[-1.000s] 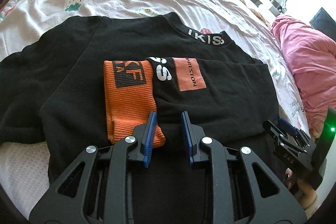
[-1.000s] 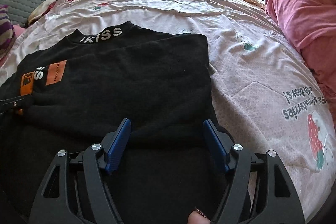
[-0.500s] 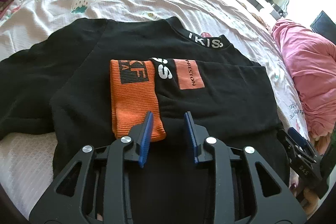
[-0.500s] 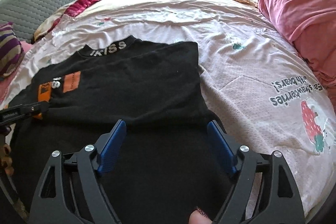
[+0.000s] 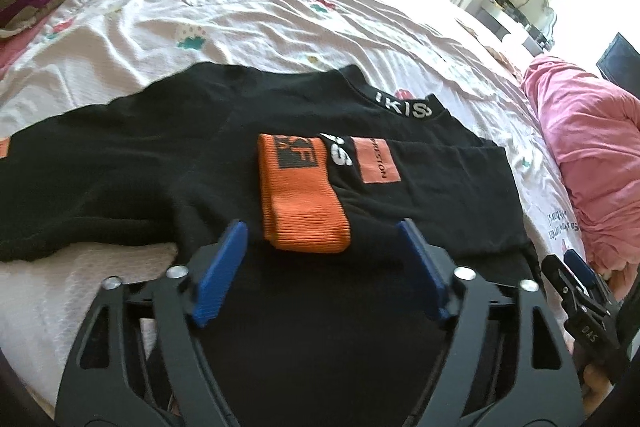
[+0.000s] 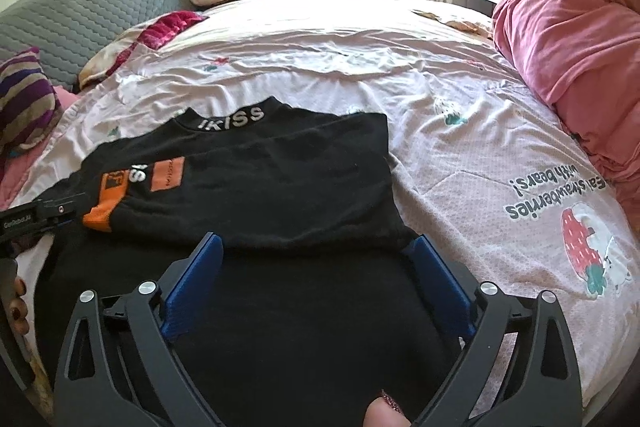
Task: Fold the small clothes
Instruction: 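Move the left tool to the other sleeve's orange cuff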
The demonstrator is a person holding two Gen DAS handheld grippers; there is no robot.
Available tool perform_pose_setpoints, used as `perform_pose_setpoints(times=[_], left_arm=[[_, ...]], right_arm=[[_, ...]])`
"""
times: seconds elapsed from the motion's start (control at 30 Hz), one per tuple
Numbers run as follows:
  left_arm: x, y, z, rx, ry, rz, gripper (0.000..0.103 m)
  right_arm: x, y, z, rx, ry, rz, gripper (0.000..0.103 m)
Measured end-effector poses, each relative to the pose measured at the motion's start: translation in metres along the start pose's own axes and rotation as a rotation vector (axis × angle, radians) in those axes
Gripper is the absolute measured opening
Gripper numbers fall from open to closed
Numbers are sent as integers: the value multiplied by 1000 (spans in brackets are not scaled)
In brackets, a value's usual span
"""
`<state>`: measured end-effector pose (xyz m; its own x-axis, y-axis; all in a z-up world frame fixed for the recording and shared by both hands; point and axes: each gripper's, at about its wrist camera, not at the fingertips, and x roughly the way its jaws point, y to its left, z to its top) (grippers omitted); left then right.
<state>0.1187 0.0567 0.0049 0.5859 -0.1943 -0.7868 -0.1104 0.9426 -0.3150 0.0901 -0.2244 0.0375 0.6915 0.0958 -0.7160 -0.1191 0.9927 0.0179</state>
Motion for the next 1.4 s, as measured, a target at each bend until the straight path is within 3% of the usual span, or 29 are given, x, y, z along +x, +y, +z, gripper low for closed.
perform_pose_setpoints(times=[0.07,0.17,0.87,1.4], left_arm=[[-8,4,0,-5,-19,8,86],[-17,8,1,-15,-41,29,93],[-68,49,-5,-80,-123,102,93],[-96,105,-13,-191,-157,163,93]], right_arm=[[-4,3,2,-7,-15,0,98],[-9,8,4,-16,-29,1,98],[-33,56,19,-86,-94,53,98],[-34,129,36,-205,-110,157,98]])
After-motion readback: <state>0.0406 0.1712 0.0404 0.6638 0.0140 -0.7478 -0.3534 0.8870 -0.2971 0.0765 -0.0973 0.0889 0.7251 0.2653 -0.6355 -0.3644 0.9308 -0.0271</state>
